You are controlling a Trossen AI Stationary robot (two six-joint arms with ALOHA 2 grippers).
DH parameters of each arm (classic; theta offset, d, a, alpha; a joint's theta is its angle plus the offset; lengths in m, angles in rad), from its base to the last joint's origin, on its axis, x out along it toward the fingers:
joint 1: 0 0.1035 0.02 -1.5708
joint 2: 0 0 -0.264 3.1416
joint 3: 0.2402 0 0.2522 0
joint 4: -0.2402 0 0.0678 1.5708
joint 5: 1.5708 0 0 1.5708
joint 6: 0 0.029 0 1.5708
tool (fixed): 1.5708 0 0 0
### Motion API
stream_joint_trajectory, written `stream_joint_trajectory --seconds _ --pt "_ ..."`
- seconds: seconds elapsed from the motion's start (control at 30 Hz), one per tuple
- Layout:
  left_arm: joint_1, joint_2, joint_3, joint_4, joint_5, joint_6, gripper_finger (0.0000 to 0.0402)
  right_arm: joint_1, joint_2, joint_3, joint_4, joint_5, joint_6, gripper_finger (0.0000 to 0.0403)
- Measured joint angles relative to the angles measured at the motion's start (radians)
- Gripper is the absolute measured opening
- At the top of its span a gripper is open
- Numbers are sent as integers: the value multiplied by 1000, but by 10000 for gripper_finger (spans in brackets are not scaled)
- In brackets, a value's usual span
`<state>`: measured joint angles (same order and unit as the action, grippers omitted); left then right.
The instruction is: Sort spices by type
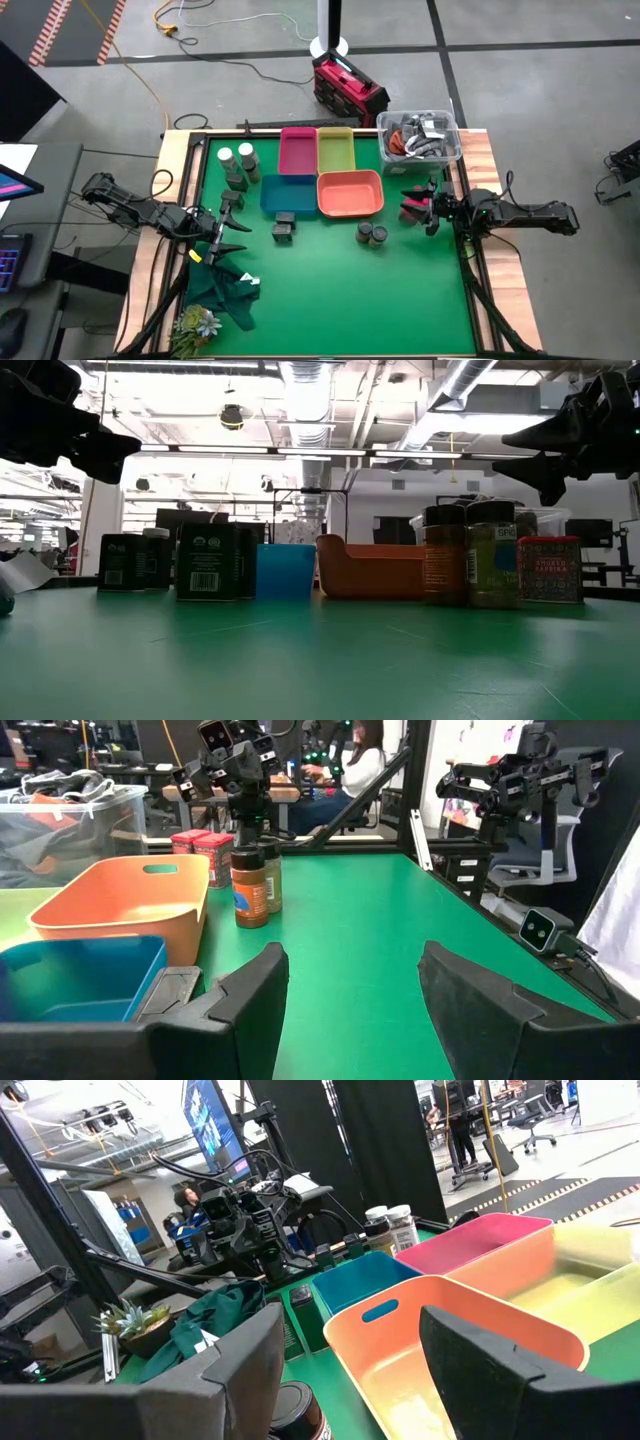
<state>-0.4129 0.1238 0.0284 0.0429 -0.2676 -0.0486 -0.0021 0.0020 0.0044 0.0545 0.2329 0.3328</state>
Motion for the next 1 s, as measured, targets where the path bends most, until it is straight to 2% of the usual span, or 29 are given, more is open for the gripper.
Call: stream_joint_trajectory --seconds 0.23,0.47,0.6,0.7,0.87,0.93,1.0 --pt "0 0 0 14 0 -4 215 0 0 0 0 0 0 260" --pt "0 0 0 24 0 -188 215 0 0 0 0 0 0 260" --pt "0 0 0 27 -3 -207 215 0 0 0 0 0 0 260" --pt "0 0 0 33 -51 -193 215 0 0 0 0 0 0 260" --pt "0 0 0 21 -77 -302 215 -17 0 0 9 51 0 260" --pt "0 0 0 22 -77 -323 215 -25 0 0 10 54 30 260" --pt "0 1 10 25 -77 -279 215 -25 0 0 11 54 134 260"
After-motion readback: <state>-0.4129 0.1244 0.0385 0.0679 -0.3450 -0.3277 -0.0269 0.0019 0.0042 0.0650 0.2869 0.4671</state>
